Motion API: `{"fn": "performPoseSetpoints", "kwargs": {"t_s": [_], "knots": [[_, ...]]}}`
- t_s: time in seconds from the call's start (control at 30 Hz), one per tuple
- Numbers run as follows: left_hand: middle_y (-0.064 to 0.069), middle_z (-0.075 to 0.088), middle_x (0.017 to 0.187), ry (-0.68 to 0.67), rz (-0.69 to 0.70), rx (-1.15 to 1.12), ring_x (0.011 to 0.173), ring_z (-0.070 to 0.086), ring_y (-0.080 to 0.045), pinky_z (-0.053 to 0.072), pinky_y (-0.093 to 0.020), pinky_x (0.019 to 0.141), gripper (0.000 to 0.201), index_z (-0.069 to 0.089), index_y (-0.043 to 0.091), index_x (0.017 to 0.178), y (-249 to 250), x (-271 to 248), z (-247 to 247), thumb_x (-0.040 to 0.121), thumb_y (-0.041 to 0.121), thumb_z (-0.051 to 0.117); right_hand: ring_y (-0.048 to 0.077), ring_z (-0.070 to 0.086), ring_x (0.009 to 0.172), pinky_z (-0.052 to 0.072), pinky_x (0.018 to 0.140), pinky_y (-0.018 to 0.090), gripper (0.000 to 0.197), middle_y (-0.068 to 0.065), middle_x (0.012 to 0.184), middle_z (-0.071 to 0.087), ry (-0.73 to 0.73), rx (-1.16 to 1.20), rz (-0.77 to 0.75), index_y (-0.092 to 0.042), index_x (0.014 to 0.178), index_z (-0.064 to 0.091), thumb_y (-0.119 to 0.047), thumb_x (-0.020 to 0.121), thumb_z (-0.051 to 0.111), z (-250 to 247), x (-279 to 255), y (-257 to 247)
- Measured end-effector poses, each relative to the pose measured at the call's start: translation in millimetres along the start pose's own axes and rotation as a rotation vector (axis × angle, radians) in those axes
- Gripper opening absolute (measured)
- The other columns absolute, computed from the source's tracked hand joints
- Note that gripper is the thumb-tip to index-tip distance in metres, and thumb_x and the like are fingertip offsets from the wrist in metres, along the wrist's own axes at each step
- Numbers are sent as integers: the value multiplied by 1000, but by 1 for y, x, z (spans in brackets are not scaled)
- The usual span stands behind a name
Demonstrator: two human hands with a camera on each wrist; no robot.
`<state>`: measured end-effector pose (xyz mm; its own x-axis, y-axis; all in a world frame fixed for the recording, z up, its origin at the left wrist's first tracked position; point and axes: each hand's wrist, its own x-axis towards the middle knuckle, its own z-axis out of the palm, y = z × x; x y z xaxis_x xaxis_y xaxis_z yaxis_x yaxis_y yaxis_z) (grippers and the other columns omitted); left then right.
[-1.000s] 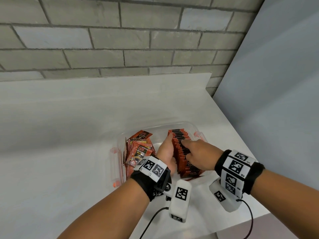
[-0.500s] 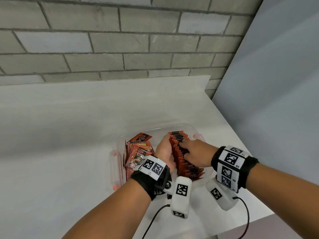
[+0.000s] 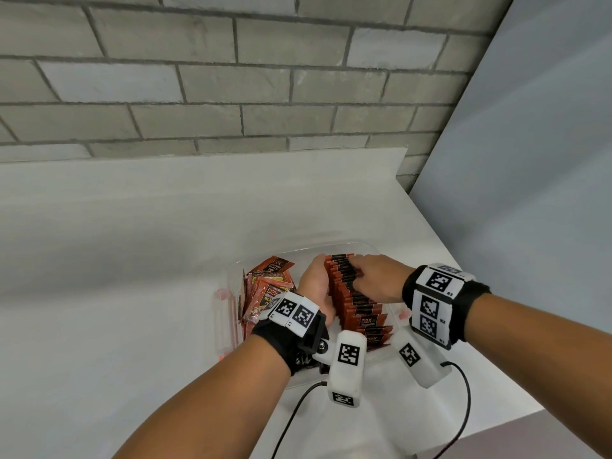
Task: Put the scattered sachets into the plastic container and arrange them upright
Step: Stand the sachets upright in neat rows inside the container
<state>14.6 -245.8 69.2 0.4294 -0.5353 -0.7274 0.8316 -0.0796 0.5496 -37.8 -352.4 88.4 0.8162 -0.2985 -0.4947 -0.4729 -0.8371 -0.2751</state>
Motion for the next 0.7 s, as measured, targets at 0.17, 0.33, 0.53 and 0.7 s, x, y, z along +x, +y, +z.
{"fn": "performPoseSetpoints", "kwargs": {"t_s": [0.17,0.33,0.53,0.7], "knots": [[-10,65,76,-6,-18,26,71,59,-20,45,-30,58,30,60,9,82,0,-6,2,96,33,47,19,54,92,42,78,28,22,7,110,60,-34,-25,-12,-9,112,54,-16,96,42,2,-1,-1],[-13,61,98,-90,-86,115,86,56,-26,43,-39,94,32,49,15,75,1,-17,-6,97,37,44,18,57,96,48,81,27,28,3,107,59,29,-82,-128,-15,117,56,-16,89,59,-6,-31,7],[-18,44,142,-103,-204,90,133,37,-41,15,-61,110,49,53,13,125,-15,-18,-9,97,51,40,8,51,72,34,56,14,16,-15,74,52,-172,-235,-151,-20,98,65,-25,83,70,6,-47,14],[-16,40,146,-59,-240,60,132,39,-42,14,-65,110,38,53,12,103,-22,-13,-9,97,49,44,12,54,76,36,57,15,17,-12,76,54,-166,-279,-158,-19,92,66,-25,79,74,7,-40,16]]}}
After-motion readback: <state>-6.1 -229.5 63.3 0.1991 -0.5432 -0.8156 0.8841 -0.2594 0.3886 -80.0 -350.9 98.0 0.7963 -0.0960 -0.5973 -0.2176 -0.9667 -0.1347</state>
